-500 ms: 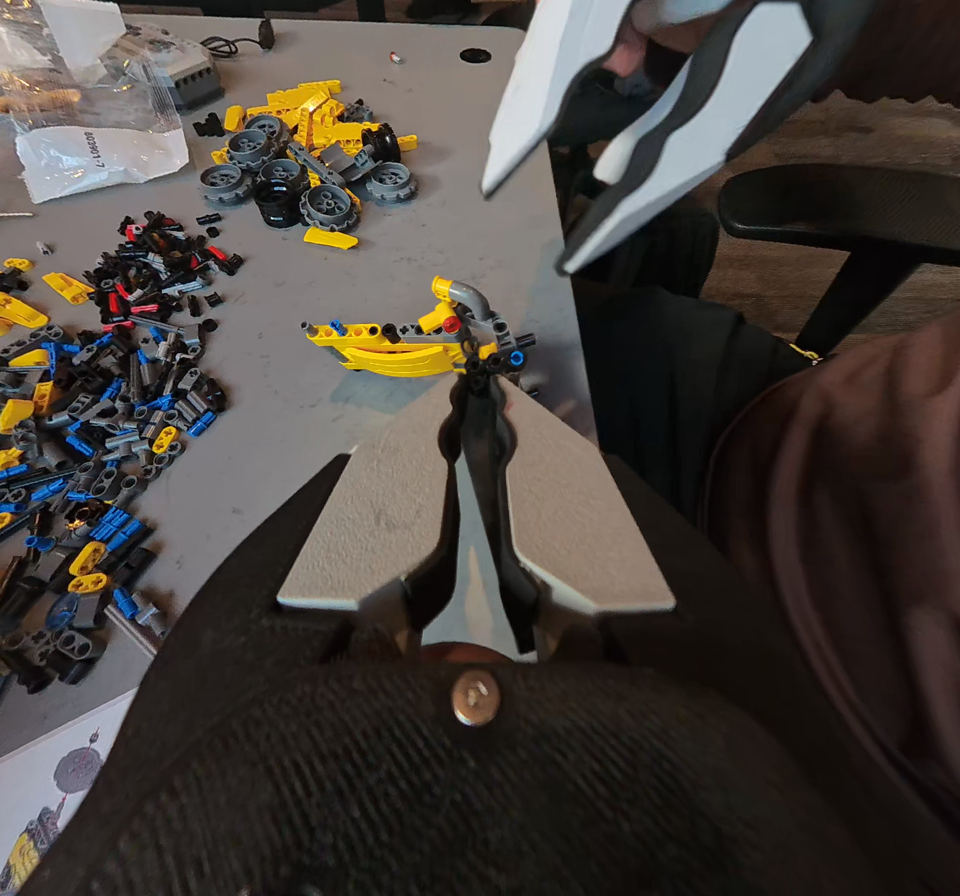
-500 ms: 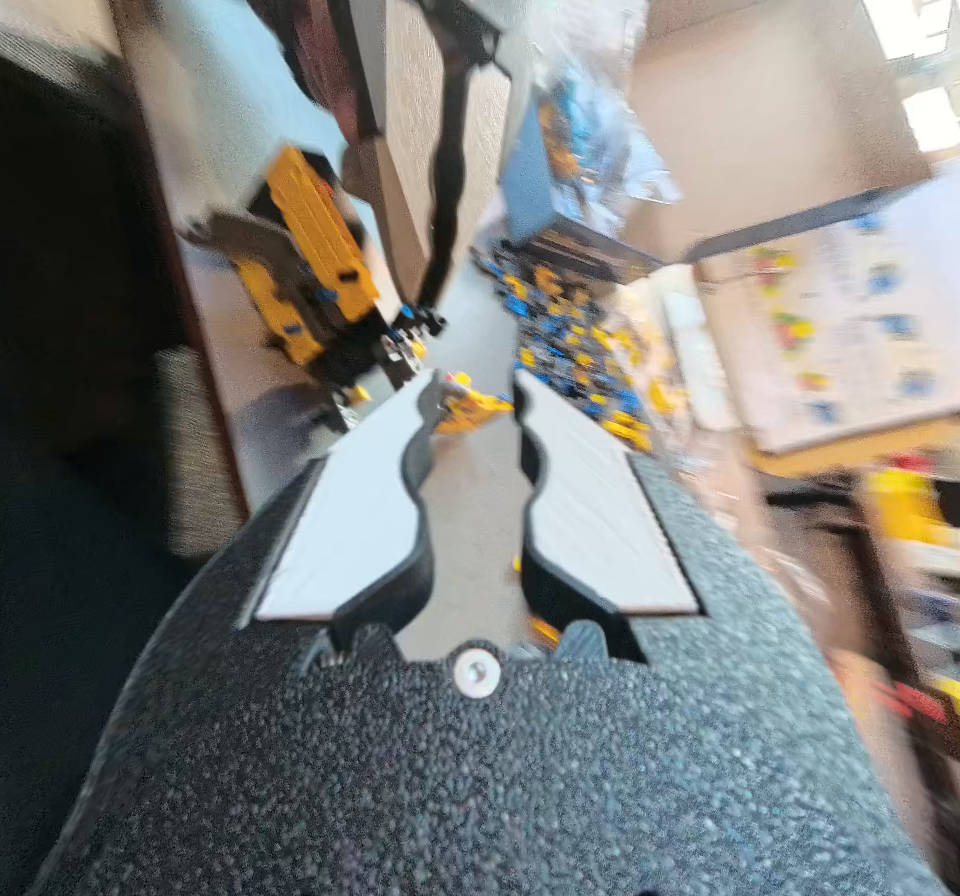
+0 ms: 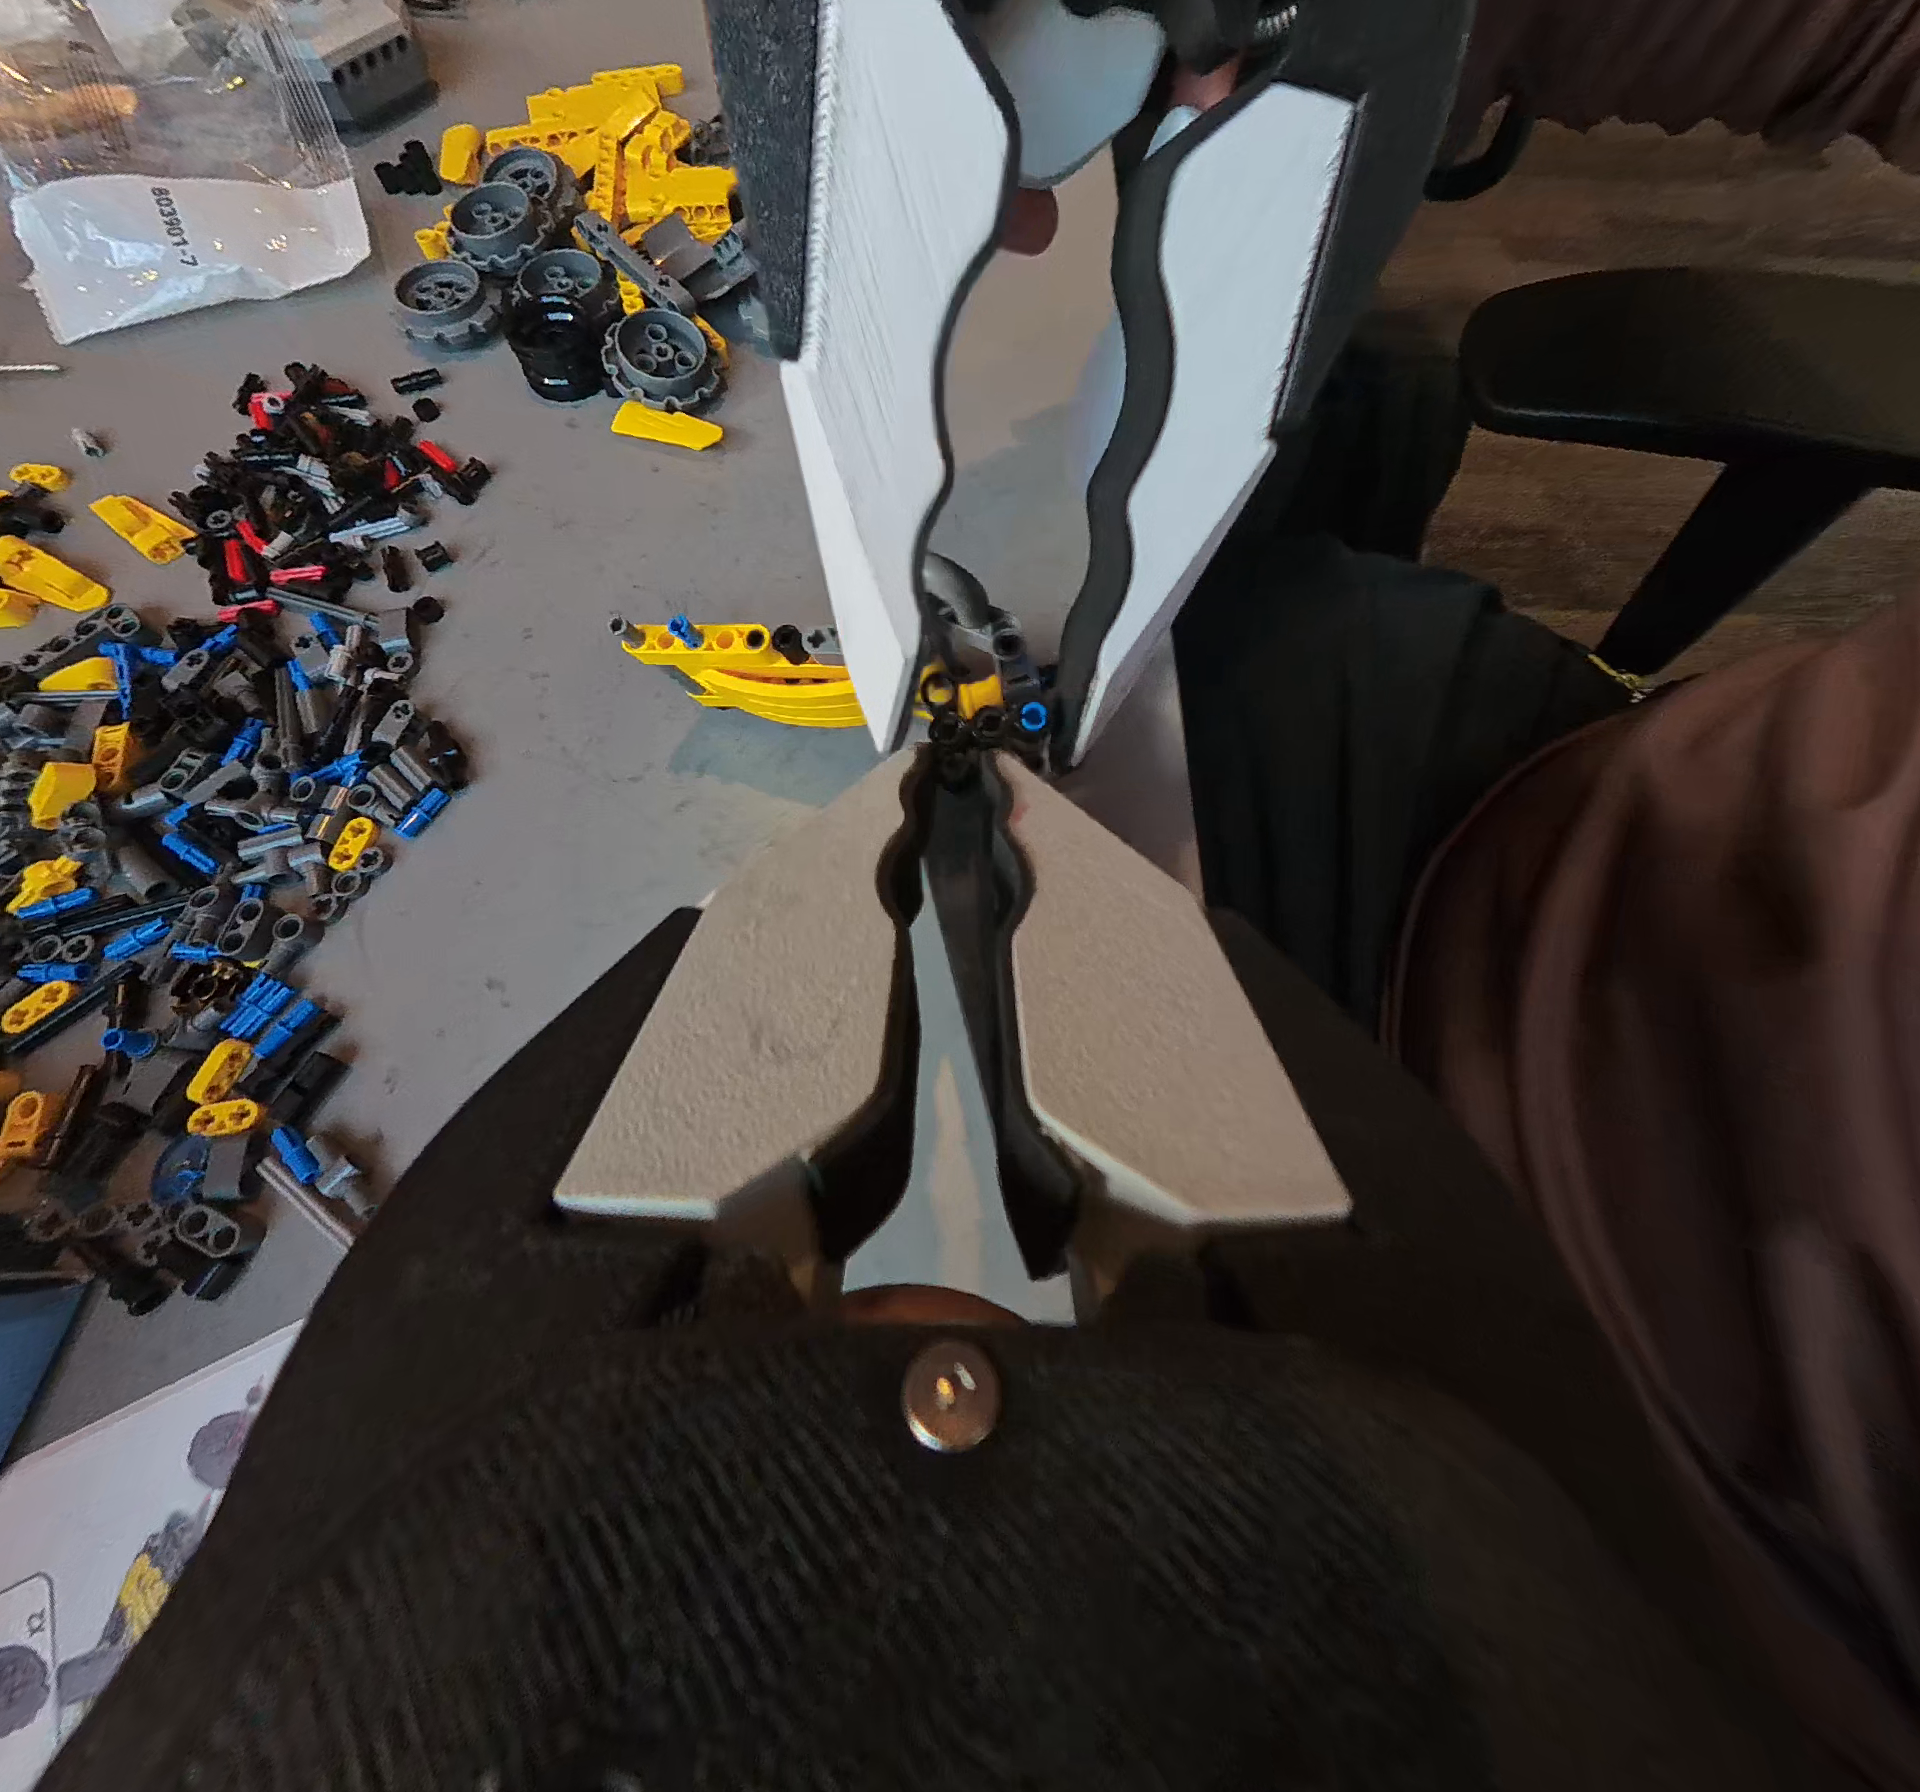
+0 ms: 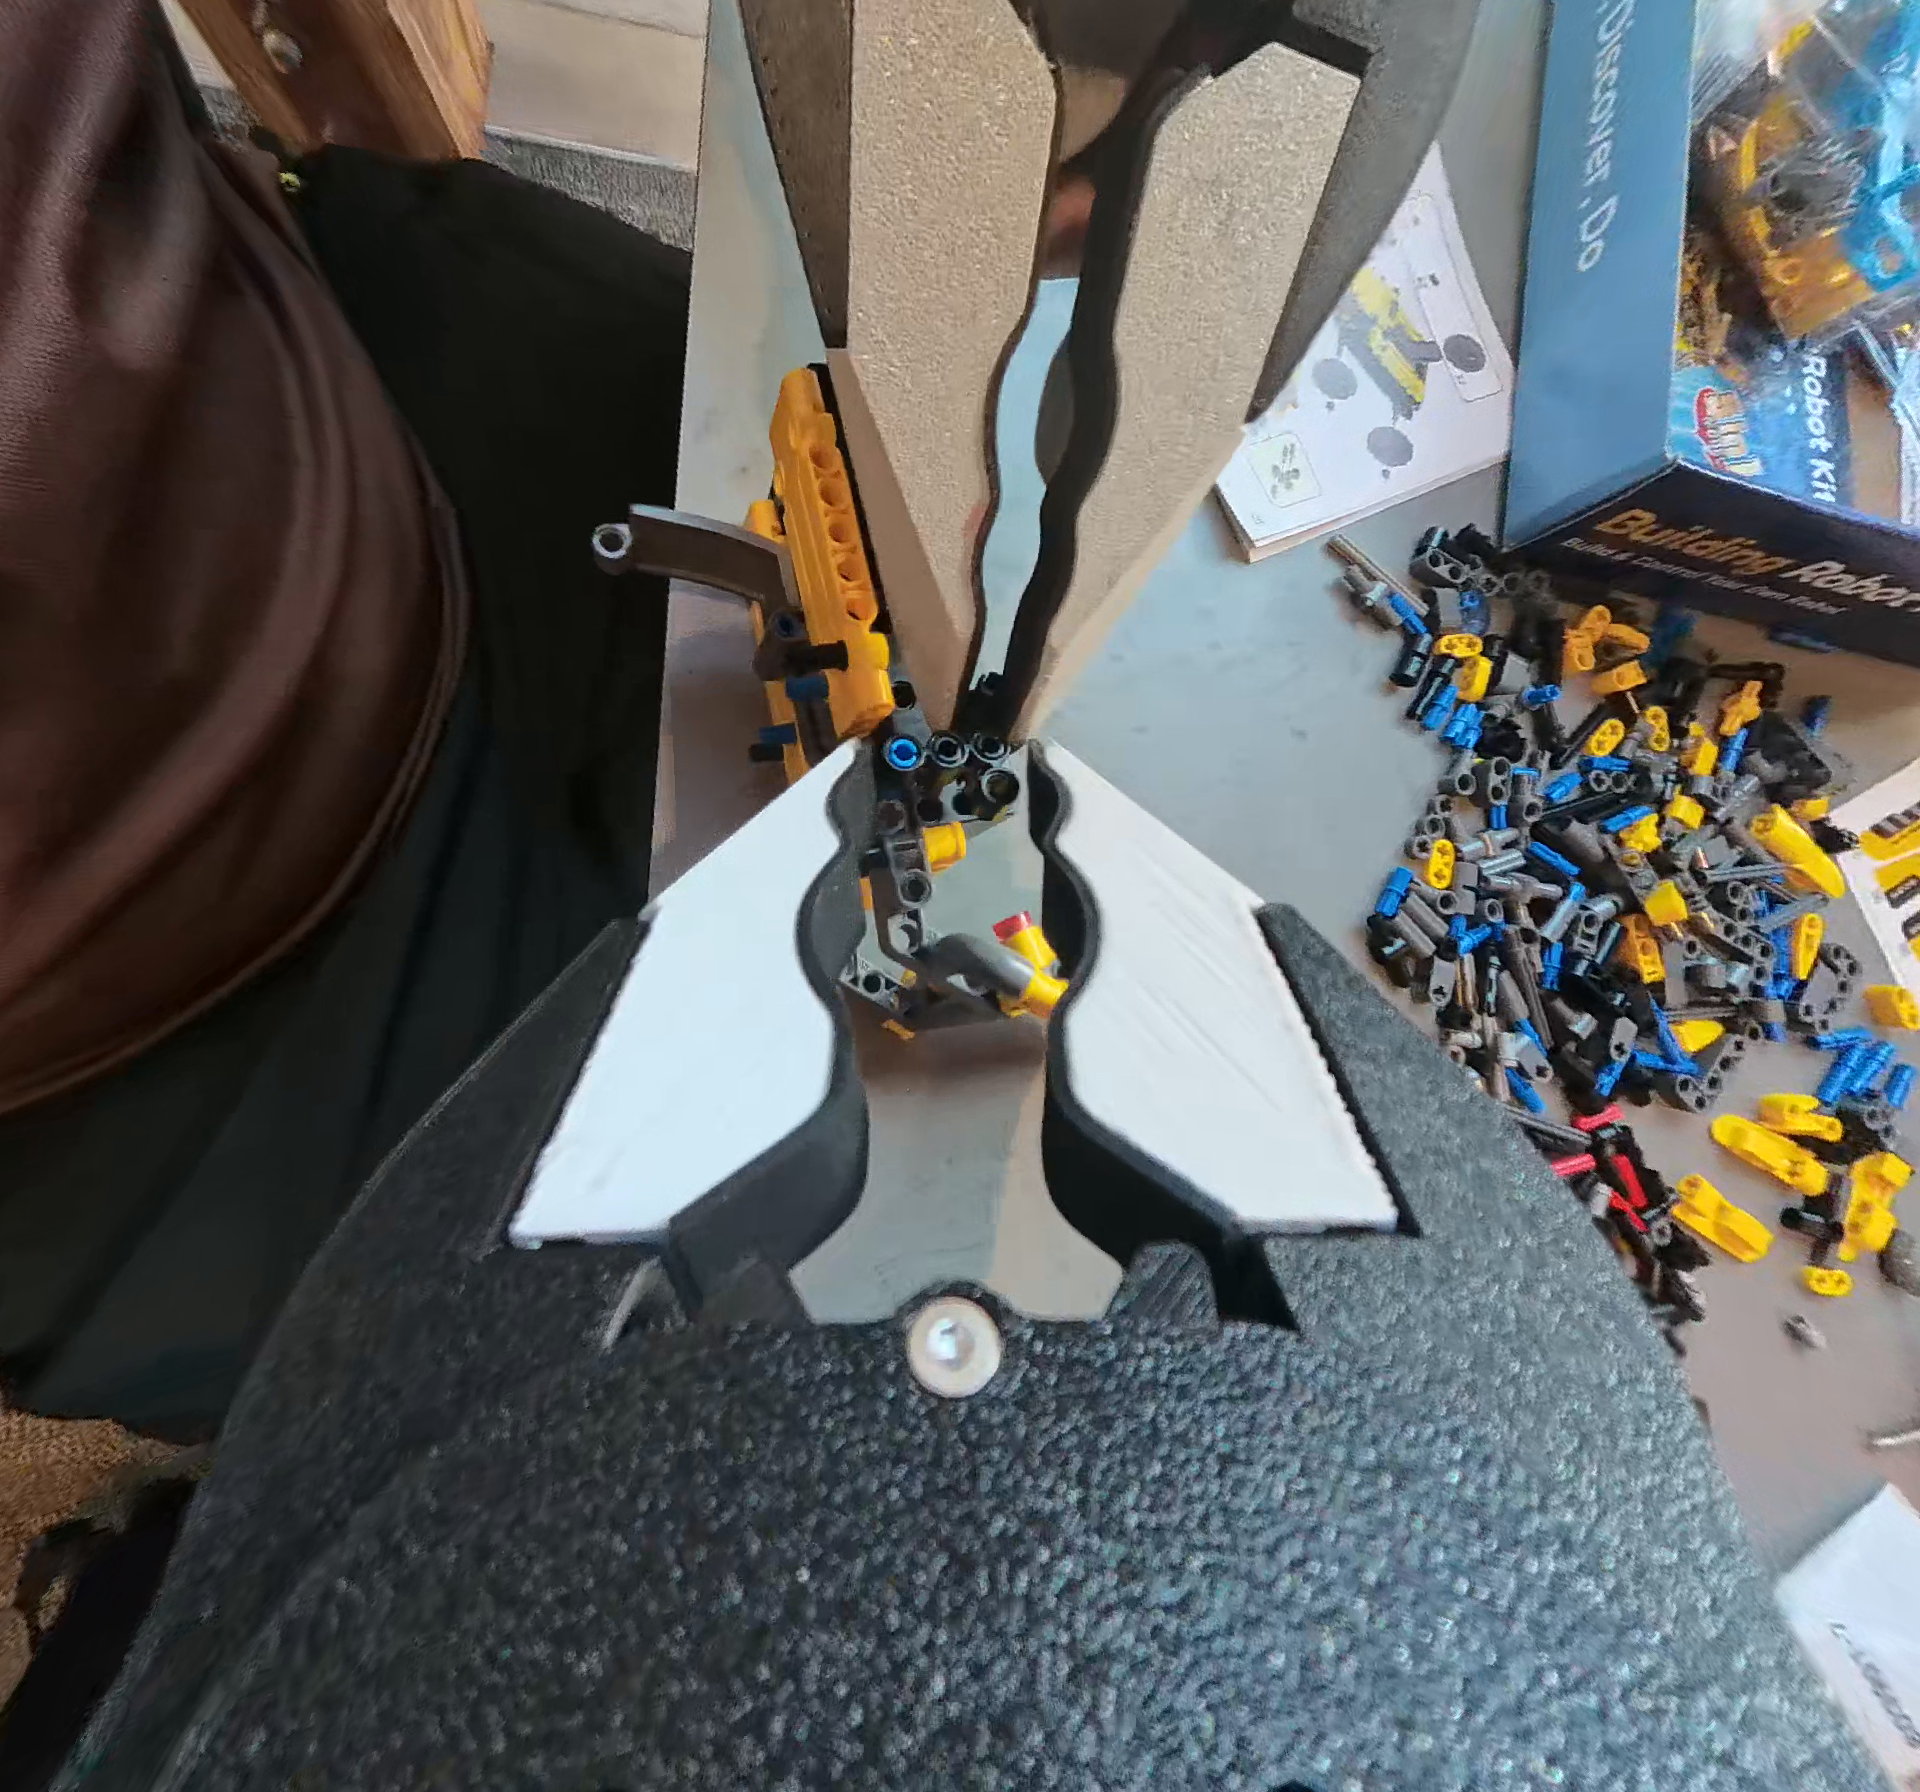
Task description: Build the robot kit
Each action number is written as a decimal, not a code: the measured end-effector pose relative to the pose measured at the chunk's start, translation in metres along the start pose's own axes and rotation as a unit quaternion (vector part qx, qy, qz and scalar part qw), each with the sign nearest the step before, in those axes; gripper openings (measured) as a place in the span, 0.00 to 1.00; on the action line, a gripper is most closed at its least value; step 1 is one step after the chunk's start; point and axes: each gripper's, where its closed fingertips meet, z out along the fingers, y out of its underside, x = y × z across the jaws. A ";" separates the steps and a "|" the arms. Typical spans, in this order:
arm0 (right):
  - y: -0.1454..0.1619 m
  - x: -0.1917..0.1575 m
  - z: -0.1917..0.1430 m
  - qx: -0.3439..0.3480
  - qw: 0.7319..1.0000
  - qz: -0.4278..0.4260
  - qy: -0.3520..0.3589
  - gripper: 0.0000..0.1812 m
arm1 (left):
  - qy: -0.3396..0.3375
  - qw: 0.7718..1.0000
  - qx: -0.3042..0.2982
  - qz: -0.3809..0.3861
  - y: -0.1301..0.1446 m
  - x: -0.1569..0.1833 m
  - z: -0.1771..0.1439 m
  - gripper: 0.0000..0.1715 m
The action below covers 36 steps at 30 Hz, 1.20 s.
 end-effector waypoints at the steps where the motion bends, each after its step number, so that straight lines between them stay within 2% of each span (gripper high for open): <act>1: -0.002 0.000 0.000 0.009 1.000 0.007 -0.004 0.16 | -0.005 1.000 -0.003 0.002 0.000 -0.001 0.000 0.03; 9: 0.001 0.000 -0.003 0.031 0.999 0.014 -0.017 0.13 | -0.019 1.000 -0.005 -0.006 -0.001 0.000 0.000 0.03; 10: 0.002 0.000 -0.004 0.037 0.999 0.023 -0.019 0.13 | -0.023 1.000 -0.002 -0.013 -0.001 -0.001 -0.004 0.07; 12: 0.001 0.002 -0.007 0.057 0.997 0.042 -0.021 0.13 | -0.015 0.999 0.001 -0.037 0.004 0.002 -0.015 0.24; 14: -0.001 0.004 -0.012 0.084 0.994 0.060 -0.024 0.13 | 0.004 0.998 -0.004 -0.063 0.013 0.009 -0.025 0.37; 17: -0.006 0.002 -0.015 0.117 0.988 0.087 -0.043 0.12 | -0.001 0.998 -0.020 -0.065 0.031 0.019 -0.029 0.43; 21: -0.003 0.002 -0.009 0.108 0.989 0.091 -0.036 0.12 | -0.005 0.998 -0.044 -0.044 0.053 0.029 -0.019 0.42; 27: 0.000 -0.002 -0.005 0.088 0.992 0.088 -0.037 0.12 | -0.004 0.999 -0.037 -0.004 0.054 0.024 -0.016 0.21; 33: 0.003 -0.009 -0.002 0.053 0.995 0.077 -0.022 0.12 | -0.013 0.998 -0.042 0.034 0.053 0.015 -0.016 0.21; 36: 0.006 -0.001 -0.001 0.050 0.996 0.074 0.013 0.12 | -0.005 0.999 -0.031 0.044 0.052 0.011 -0.015 0.21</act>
